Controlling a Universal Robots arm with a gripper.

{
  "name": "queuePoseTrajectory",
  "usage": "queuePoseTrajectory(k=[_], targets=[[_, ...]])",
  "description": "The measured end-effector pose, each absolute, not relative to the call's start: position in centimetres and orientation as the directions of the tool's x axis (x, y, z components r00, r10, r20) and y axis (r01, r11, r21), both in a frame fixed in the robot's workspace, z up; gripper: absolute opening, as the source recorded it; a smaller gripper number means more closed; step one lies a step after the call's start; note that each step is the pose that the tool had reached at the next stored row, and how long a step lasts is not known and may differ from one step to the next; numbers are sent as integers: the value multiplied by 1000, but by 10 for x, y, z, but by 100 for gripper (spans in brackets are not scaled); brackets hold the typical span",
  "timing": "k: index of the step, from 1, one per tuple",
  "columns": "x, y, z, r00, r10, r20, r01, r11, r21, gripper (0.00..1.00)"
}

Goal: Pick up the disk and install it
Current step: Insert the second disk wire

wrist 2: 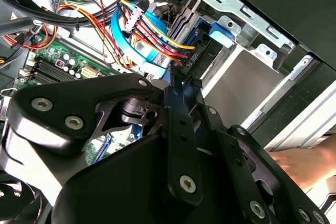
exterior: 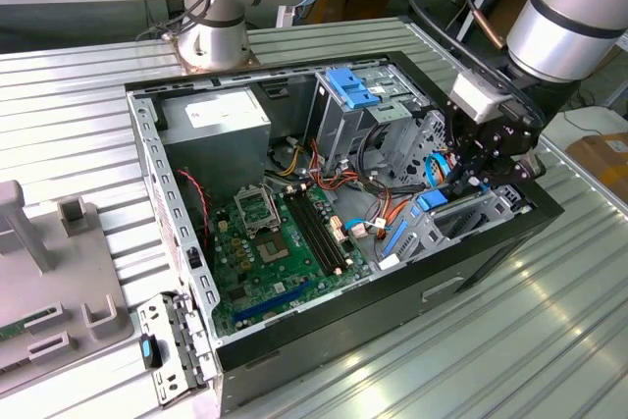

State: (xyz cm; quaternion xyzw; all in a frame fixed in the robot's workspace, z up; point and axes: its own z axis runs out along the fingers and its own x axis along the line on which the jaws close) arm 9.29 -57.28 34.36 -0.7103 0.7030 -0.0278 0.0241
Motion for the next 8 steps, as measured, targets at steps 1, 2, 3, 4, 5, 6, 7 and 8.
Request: queuePoseTrajectory(k=[1,2,3,4,5,6,7,8], targets=[[93,-573,346,10,-1000,6,-997,-10,-73,23],[93,-573,348,10,-1000,6,-997,-10,-73,23],[93,-573,350,10,-1000,6,-997,-10,-73,23],[93,-573,352,10,-1000,6,-997,-10,-73,23],[93,-573,355,10,-1000,6,-997,-10,-73,23],[93,-573,356,10,-1000,6,-997,-10,-73,23],[93,-573,359,10,-1000,6,-997,-10,-73,23],[93,-573,362,10,-1000,6,-997,-10,-73,23]])
